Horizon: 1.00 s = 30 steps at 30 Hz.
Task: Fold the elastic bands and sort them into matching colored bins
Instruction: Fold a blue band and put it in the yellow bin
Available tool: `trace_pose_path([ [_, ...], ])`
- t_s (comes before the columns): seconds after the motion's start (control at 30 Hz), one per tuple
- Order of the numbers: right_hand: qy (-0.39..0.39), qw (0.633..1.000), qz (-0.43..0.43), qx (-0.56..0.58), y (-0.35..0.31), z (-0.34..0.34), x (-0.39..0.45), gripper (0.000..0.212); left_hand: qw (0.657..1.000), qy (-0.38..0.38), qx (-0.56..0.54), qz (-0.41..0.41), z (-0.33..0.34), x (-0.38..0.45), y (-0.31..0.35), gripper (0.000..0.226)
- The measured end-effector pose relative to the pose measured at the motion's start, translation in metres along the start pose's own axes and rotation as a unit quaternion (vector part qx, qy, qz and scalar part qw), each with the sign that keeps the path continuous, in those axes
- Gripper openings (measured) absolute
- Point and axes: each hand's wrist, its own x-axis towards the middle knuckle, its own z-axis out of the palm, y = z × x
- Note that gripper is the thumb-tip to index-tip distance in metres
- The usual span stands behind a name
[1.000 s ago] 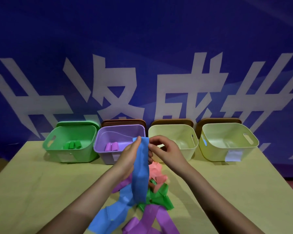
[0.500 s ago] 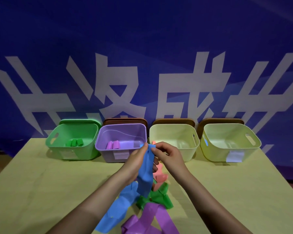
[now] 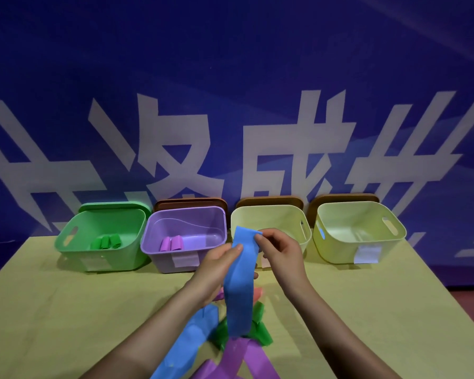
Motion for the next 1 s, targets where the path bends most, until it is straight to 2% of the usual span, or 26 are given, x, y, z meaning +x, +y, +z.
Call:
trace_pose_path([
  [0.1,-0.026,0.999,-0.04,-0.011,-0.003,-0.003,-0.002,0.028,0.999,0.008,-0.051,-0.009,0.002,0.0,0.003,0.025],
  [0.27,-0.093,0.961,-0.193,-0.175,-0.003,-0.012,0.001,0.019,0.994,0.019,-0.107,-0.016,0.001,0.003,0.005,0.027],
  [0.43,-0.151,0.913,-0.26,-0.277,0.0,-0.018,0.005,0.024,0.985,-0.011,-0.162,-0.048,-0.004,0.004,0.005,0.034],
  [0.6,-0.188,0.894,-0.27,-0.304,0.002,-0.022,0.006,0.024,0.986,-0.022,-0.153,-0.055,-0.013,0.002,0.001,0.038],
  [0.67,-0.2,0.9,-0.259,-0.286,0.001,-0.02,0.005,0.025,0.993,-0.013,-0.111,-0.036,-0.014,0.001,-0.002,0.032],
  [0.73,-0.204,0.924,-0.216,-0.24,0.0,-0.018,0.004,0.023,0.997,0.008,-0.075,-0.011,-0.016,0.001,-0.005,0.028],
  [0.87,-0.141,0.981,-0.062,-0.118,0.0,-0.005,-0.003,0.019,0.997,0.052,0.033,0.055,-0.021,0.005,-0.013,0.025],
  [0.93,-0.122,0.988,-0.005,-0.097,0.003,0.002,-0.002,0.015,0.992,0.082,0.066,0.069,-0.02,0.007,-0.016,0.029],
  [1.0,-0.12,0.987,0.016,-0.106,0.006,0.007,-0.001,0.005,0.987,0.091,0.1,0.087,-0.017,0.005,-0.015,0.028],
])
